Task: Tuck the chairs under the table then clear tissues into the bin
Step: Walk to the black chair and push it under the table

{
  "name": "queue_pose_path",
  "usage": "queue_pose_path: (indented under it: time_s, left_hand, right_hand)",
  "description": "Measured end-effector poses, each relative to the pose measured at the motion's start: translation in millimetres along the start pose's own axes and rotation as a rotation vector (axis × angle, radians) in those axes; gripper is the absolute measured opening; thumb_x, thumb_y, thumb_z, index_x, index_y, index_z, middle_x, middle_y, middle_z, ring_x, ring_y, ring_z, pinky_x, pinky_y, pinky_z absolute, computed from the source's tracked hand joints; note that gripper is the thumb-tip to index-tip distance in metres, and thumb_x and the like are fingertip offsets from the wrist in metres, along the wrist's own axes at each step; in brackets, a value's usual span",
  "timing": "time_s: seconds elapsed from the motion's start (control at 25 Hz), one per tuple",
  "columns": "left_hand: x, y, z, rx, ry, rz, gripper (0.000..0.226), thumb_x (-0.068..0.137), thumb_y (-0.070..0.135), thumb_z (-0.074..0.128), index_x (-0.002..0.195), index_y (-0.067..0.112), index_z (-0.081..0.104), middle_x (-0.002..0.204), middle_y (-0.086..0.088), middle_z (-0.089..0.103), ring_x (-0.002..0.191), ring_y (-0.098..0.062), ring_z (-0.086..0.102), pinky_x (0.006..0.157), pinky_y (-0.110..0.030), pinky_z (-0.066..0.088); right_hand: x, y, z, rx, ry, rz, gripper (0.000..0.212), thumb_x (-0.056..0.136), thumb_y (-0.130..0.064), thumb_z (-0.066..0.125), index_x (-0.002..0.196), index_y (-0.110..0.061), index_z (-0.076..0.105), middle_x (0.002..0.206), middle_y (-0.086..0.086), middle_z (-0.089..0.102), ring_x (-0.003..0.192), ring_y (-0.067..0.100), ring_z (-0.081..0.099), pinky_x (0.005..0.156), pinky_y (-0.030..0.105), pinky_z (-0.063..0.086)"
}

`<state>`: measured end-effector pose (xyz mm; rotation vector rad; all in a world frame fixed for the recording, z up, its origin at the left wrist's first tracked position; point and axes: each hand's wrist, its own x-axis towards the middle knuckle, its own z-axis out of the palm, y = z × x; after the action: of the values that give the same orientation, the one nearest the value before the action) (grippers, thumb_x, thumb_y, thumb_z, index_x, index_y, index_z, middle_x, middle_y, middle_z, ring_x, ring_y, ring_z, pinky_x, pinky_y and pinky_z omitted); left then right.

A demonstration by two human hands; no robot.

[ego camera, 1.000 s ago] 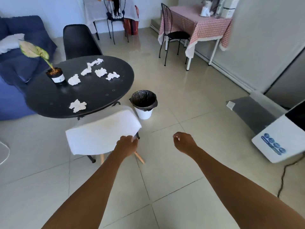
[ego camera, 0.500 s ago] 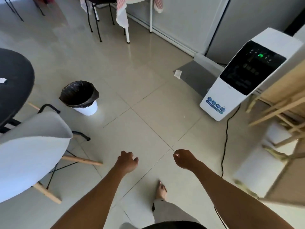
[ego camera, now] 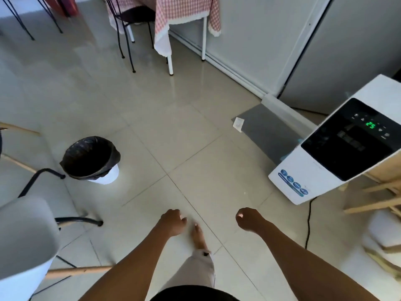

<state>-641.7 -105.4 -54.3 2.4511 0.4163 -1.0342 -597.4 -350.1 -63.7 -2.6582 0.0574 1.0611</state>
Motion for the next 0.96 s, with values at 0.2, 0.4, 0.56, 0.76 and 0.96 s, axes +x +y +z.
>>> queue_pose_path:
  time_s: [0.2,0.4,0.56,0.76,0.96]
  left_hand:
    - [90,20,-97,-0.051,0.011,-0.015,0.051,0.099,0.036,0.039,0.139,0.006,0.042,0.148,-0.011,0.043,0.138,-0.023,0.038,0.114,-0.028,0.030]
    - [169,30,-189,-0.098,0.059,-0.043,0.057,0.100,0.038,0.034,0.146,0.004,0.031,0.156,-0.011,0.031,0.144,-0.023,0.028,0.119,-0.030,0.022]
    - [246,28,-270,-0.131,0.070,-0.112,0.057,0.101,0.037,0.033,0.147,0.005,0.028,0.157,-0.011,0.026,0.146,-0.023,0.024,0.120,-0.030,0.019]
    - [314,34,-382,-0.211,0.057,-0.238,0.055,0.101,0.037,0.033,0.144,0.003,0.034,0.154,-0.013,0.034,0.142,-0.026,0.032,0.118,-0.032,0.026]
    - [370,25,-476,-0.318,0.094,-0.293,0.050,0.100,0.034,0.034,0.135,0.001,0.047,0.144,-0.014,0.047,0.133,-0.027,0.043,0.111,-0.032,0.034]
  right_hand:
    - [101,-61,-106,-0.027,0.042,-0.012,0.034,0.095,-0.016,0.038,0.120,-0.009,0.059,0.132,0.008,0.058,0.124,0.023,0.052,0.100,0.025,0.040]
    - [196,-136,-187,-0.015,0.022,-0.074,0.033,0.093,-0.017,0.039,0.115,-0.014,0.063,0.127,0.006,0.061,0.117,0.023,0.057,0.094,0.024,0.045]
    - [301,-200,-253,-0.146,0.016,-0.187,0.034,0.094,-0.017,0.038,0.118,-0.012,0.061,0.132,0.007,0.059,0.125,0.023,0.051,0.101,0.024,0.040]
    - [411,-298,-341,-0.300,-0.024,-0.336,0.027,0.093,-0.012,0.040,0.104,-0.006,0.064,0.123,0.013,0.064,0.116,0.023,0.058,0.097,0.025,0.041]
    - [490,-413,-391,-0.435,-0.115,-0.439,0.030,0.092,-0.012,0.039,0.107,-0.004,0.065,0.125,0.013,0.063,0.118,0.025,0.057,0.100,0.026,0.041]
